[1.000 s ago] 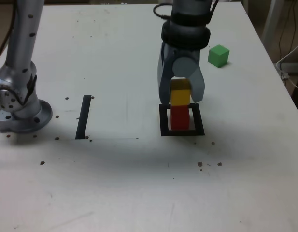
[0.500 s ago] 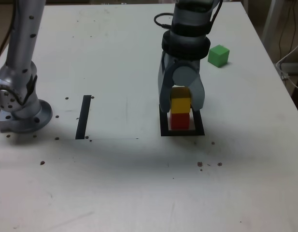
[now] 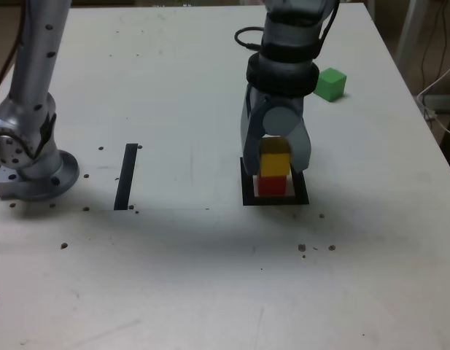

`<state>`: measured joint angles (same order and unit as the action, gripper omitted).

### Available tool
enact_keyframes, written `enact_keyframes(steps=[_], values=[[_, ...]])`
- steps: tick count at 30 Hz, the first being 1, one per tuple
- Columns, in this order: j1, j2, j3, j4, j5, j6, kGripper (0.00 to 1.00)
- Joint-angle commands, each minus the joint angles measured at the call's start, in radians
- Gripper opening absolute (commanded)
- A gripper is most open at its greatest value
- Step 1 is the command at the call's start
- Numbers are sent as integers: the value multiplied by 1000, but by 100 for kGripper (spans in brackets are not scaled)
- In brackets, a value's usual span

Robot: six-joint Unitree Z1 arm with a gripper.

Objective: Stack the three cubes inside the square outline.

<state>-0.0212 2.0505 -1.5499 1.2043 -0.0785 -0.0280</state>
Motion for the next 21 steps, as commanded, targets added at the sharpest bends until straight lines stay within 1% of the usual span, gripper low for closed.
enact_keyframes(steps=[1, 3, 4, 6, 15, 18, 21], values=[[-2, 6, 7, -7, -1, -1, 72], [-2, 6, 13, -12, -1, -1, 85], [-2, 6, 15, -13, -1, -1, 89], [-2, 5, 17, -14, -1, -1, 93], [2, -11, 34, -10, 6, -1, 97], [12, -26, 46, -6, 16, -1, 99], [30, -47, 56, 1, 34, -1, 99]])
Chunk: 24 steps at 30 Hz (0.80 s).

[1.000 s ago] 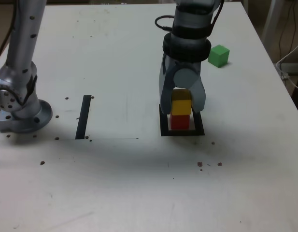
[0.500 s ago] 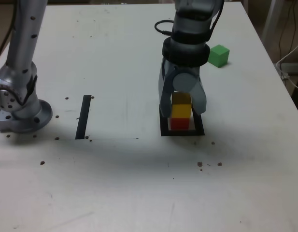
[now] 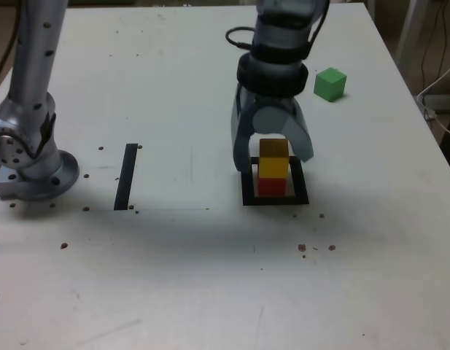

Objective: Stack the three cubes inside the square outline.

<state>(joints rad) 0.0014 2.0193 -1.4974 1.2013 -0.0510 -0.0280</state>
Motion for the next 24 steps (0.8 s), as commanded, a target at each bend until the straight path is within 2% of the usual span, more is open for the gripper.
enact_keyframes(steps=[1, 7, 11, 18, 24], values=[[14, -23, 4, 6, 15, -1, 99], [75, -50, -31, 36, 69, 23, 99], [147, -47, -77, 66, 93, 88, 99], [267, -2, -185, 103, 102, 201, 99], [324, 94, -359, 166, 96, 202, 99]])
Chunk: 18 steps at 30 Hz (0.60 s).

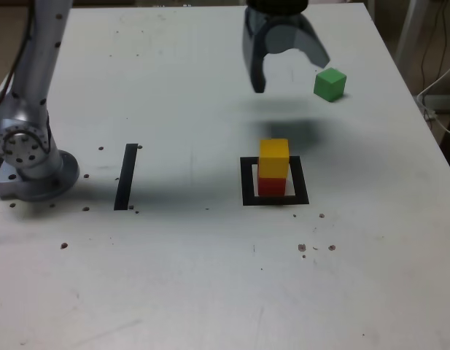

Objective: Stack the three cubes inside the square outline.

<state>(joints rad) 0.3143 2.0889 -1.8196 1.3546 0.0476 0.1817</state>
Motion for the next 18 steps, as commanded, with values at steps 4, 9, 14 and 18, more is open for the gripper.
enact_keyframes(steps=[4, 9, 14, 18], values=[[39, 97, -155, 48, -11, -44, 99], [67, 172, -273, 87, -14, -89, 99], [89, 239, -364, 124, -26, -111, 99], [93, 291, -436, 148, -37, -117, 99]])
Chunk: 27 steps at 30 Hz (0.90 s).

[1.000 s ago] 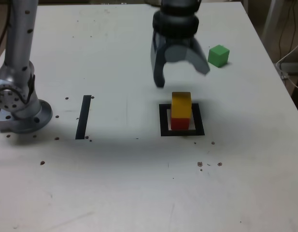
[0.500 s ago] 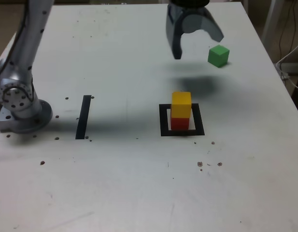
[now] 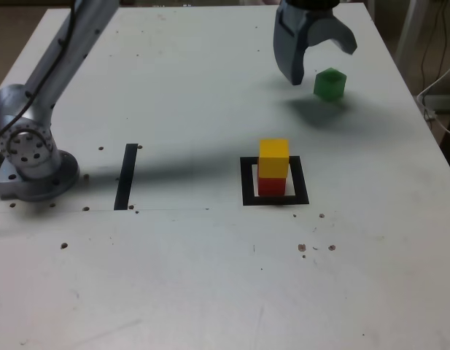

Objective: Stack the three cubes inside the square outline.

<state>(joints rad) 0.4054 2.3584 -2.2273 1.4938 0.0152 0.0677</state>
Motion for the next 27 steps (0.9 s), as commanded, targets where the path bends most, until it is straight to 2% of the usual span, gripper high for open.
enact_keyframes(steps=[1, 17, 21, 27], values=[[3, 35, -47, 14, -8, -4, 99], [28, 214, -307, 96, -46, -6, 96], [33, 242, -339, 113, -56, -6, 89], [35, 263, -341, 124, -67, -8, 68]])
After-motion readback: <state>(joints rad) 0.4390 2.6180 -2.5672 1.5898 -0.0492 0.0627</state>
